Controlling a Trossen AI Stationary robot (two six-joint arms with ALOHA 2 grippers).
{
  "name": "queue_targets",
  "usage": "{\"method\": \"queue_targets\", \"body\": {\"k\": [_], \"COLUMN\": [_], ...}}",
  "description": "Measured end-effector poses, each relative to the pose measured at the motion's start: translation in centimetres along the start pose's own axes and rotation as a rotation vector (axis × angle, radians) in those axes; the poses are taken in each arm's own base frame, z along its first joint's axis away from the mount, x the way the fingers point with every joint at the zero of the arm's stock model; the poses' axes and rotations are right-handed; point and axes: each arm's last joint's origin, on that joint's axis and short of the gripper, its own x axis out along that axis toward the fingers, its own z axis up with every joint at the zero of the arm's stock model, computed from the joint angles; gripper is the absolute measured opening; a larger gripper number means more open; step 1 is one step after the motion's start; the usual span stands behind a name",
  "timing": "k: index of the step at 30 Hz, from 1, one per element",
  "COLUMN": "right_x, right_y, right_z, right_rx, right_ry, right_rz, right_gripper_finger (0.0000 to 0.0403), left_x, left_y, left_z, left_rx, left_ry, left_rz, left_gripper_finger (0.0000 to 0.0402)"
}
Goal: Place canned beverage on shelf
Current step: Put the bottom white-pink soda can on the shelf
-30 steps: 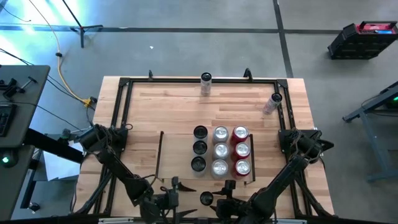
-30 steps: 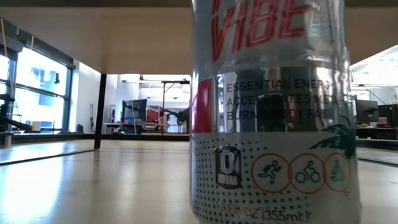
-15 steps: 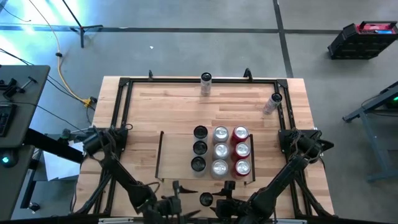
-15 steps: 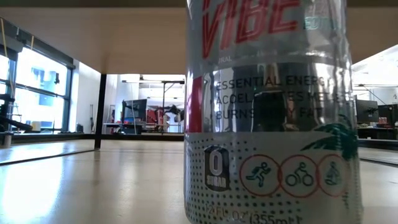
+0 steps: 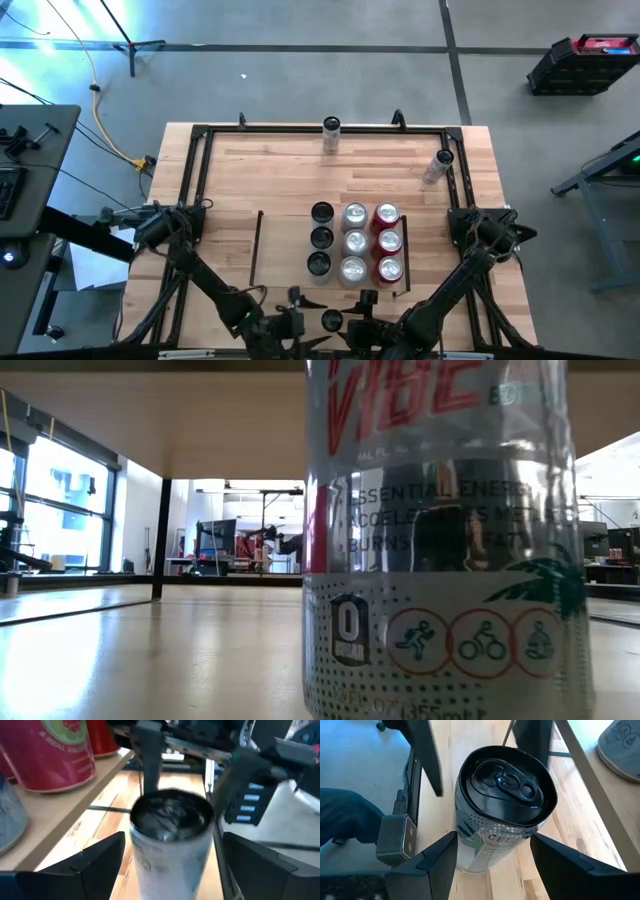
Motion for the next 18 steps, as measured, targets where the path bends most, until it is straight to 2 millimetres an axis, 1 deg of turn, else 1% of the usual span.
{"method": "queue_targets", "body": {"k": [4, 14, 18], "right_x": [0.0, -0.01, -0.01], "right_y": [0.14, 0.28, 0.28], "right_z": [0.2, 0.38, 0.39], "right_rx": [-0.019, -0.035, -0.034], "right_ry": [-0.018, -0.033, -0.034], "right_rz": [0.01, 0.02, 0.02], "right_gripper_finger": [0.0236, 0.0236, 0.0236], "left_x": [0.53, 0.74, 1.06], "left_y": [0.29, 0.38, 0.49], "left_z": [0.06, 0.12, 0.23], "left_rx": [-0.024, -0.025, -0.022], "left_ry": [-0.007, -0.01, 0.003], "left_rz": [0.007, -0.001, -0.048], "left_gripper_finger": [0.0324, 0.0324, 0.0324]}}
